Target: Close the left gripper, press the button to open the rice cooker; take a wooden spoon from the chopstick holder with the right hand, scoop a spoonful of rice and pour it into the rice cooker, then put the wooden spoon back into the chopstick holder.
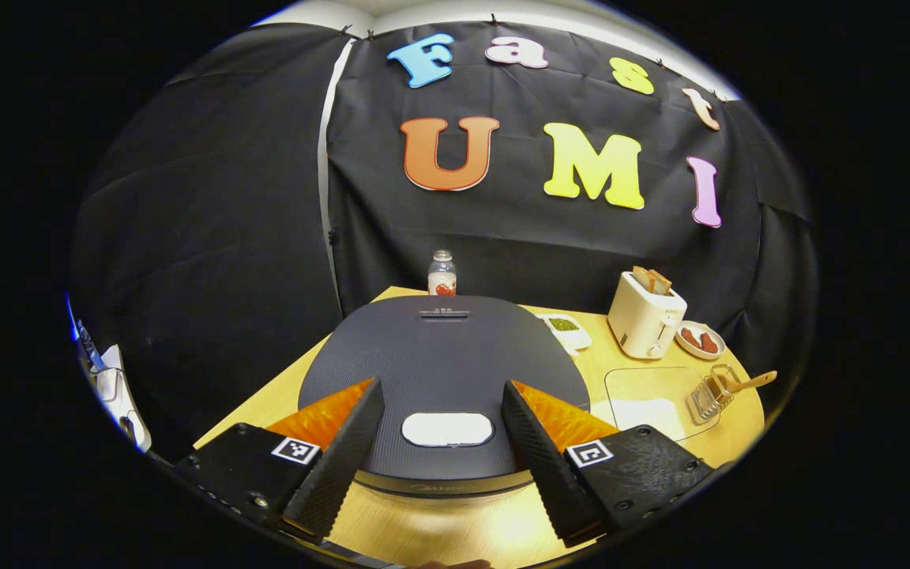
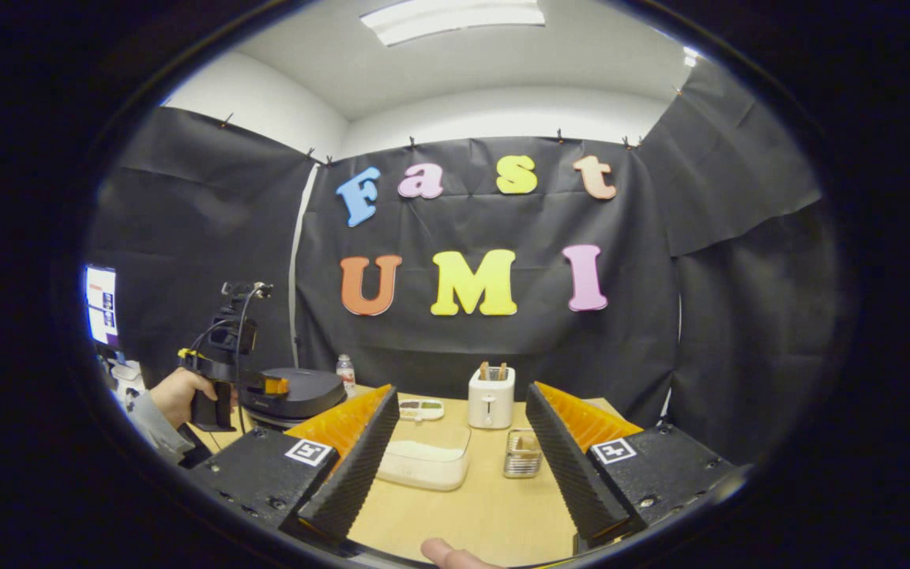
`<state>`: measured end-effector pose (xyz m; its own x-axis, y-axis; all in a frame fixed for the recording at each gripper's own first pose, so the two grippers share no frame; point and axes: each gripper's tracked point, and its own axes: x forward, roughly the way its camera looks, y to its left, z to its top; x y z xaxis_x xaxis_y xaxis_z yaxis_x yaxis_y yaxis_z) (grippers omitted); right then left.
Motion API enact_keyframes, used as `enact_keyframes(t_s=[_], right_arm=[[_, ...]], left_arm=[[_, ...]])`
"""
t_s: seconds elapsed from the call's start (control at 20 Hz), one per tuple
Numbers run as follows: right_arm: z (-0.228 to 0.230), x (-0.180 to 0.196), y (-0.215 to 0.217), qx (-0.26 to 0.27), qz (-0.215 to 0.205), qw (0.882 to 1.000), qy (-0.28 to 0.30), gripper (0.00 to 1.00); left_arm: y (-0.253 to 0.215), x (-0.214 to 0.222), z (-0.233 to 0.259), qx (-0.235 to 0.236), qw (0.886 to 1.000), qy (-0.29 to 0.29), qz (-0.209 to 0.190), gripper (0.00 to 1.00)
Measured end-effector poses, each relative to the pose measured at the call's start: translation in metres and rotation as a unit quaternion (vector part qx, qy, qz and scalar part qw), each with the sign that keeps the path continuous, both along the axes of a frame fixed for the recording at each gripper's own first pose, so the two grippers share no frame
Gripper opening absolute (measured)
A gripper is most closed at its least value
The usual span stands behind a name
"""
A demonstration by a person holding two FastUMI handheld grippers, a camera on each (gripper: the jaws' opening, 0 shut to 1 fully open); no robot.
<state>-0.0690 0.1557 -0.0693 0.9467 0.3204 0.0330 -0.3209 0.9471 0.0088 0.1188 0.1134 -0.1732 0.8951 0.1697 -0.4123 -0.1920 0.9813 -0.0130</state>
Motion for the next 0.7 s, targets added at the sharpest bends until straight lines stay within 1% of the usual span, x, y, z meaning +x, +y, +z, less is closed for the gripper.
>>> enact_keyframes(t_s=[0.05, 0.1, 0.15, 0.4, 0.55, 0.65, 0.7], right_arm=[[-0.001, -0.001, 0.000, 0.000, -0.001, 1.000, 0.001, 1.00], [-0.001, 0.000, 0.001, 0.000, -0.001, 1.000, 0.002, 1.00], [-0.002, -0.001, 0.001, 0.000, -0.001, 1.000, 0.002, 0.98], [-0.003, -0.004, 0.004, -0.002, 0.001, 1.000, 0.002, 1.00], [-0.004, -0.005, 0.005, -0.001, 0.003, 1.000, 0.003, 1.00], [-0.005, -0.004, 0.005, 0.001, 0.003, 1.000, 0.003, 1.00], [-0.007, -0.004, 0.005, 0.001, 0.004, 1.000, 0.004, 1.00]], left_arm=[[-0.001, -0.002, 0.000, -0.001, 1.000, 0.002, 0.001, 0.97], [-0.001, -0.006, 0.001, -0.003, 1.000, 0.006, 0.000, 0.98], [-0.003, -0.009, 0.000, -0.002, 1.000, 0.011, 0.000, 0.98], [-0.006, -0.023, 0.000, -0.004, 1.000, 0.029, 0.004, 0.98], [-0.006, -0.026, 0.000, -0.004, 1.000, 0.020, 0.013, 0.98], [-0.007, -0.027, -0.003, 0.012, 1.000, 0.006, 0.011, 0.98], [-0.005, -0.026, -0.001, 0.011, 1.000, -0.006, 0.011, 1.00]])
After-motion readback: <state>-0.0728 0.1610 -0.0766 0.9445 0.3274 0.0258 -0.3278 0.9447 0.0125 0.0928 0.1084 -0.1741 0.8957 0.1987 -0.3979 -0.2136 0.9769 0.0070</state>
